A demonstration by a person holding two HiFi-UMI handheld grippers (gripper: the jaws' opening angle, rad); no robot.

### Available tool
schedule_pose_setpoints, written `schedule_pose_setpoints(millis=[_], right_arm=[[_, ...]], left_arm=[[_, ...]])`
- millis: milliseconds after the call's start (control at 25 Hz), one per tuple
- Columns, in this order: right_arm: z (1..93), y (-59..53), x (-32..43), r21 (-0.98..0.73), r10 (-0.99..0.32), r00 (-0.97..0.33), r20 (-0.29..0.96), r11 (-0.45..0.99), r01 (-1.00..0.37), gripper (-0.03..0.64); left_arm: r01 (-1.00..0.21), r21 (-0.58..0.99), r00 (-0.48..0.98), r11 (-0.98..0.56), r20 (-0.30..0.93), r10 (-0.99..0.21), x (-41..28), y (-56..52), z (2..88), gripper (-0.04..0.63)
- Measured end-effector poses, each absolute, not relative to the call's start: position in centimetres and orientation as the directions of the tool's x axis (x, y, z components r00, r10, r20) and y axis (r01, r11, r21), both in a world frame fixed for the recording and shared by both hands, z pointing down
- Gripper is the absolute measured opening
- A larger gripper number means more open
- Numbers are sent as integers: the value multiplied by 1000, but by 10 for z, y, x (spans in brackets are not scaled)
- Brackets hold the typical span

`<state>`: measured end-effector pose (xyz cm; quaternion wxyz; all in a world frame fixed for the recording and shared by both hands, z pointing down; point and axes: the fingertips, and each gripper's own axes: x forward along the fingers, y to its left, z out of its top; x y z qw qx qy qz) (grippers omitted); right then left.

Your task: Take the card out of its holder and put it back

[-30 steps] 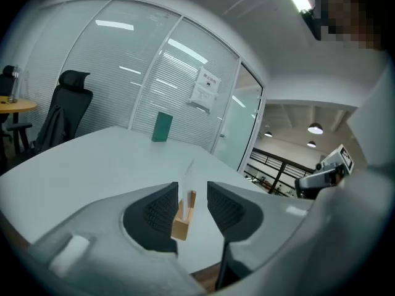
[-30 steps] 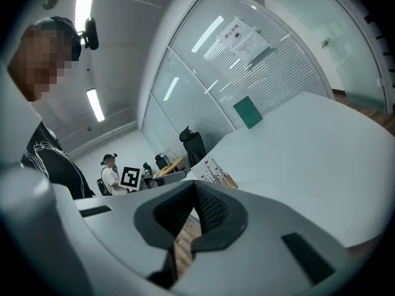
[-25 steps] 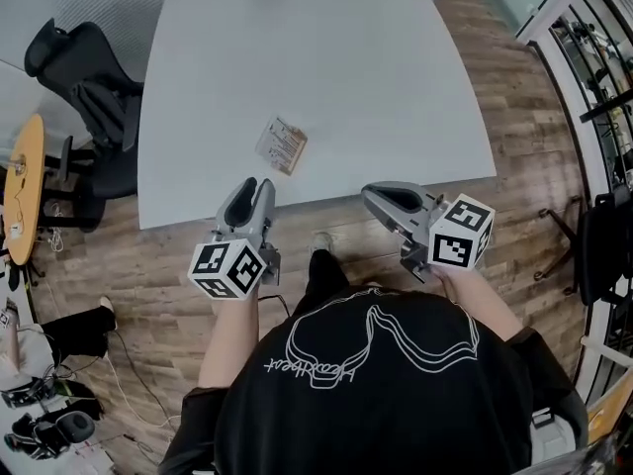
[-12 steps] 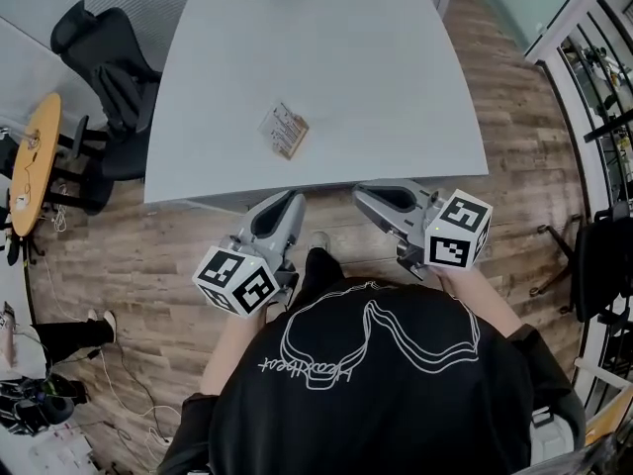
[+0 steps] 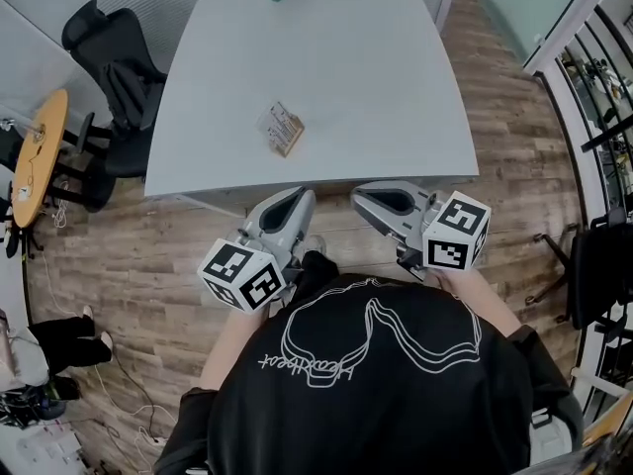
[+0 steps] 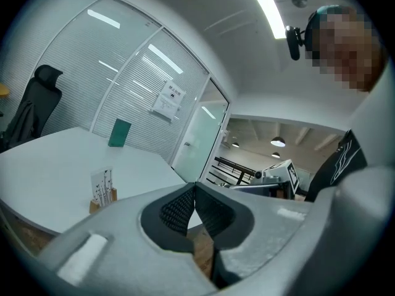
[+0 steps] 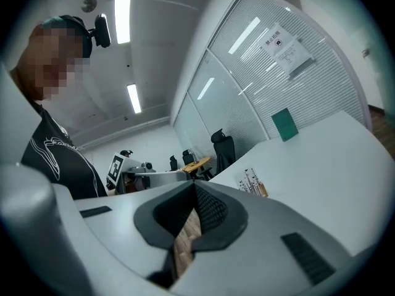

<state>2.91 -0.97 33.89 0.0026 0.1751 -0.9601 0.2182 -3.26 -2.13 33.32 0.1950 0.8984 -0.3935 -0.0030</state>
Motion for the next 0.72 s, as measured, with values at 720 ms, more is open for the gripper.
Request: schedule_pose_setpoints(millis=[720], right_arm=[[330, 13, 50, -384, -334, -939, 79, 859, -337, 8]], left_arm=[[-720, 301, 681, -626, 132, -720, -7, 3, 321, 14]])
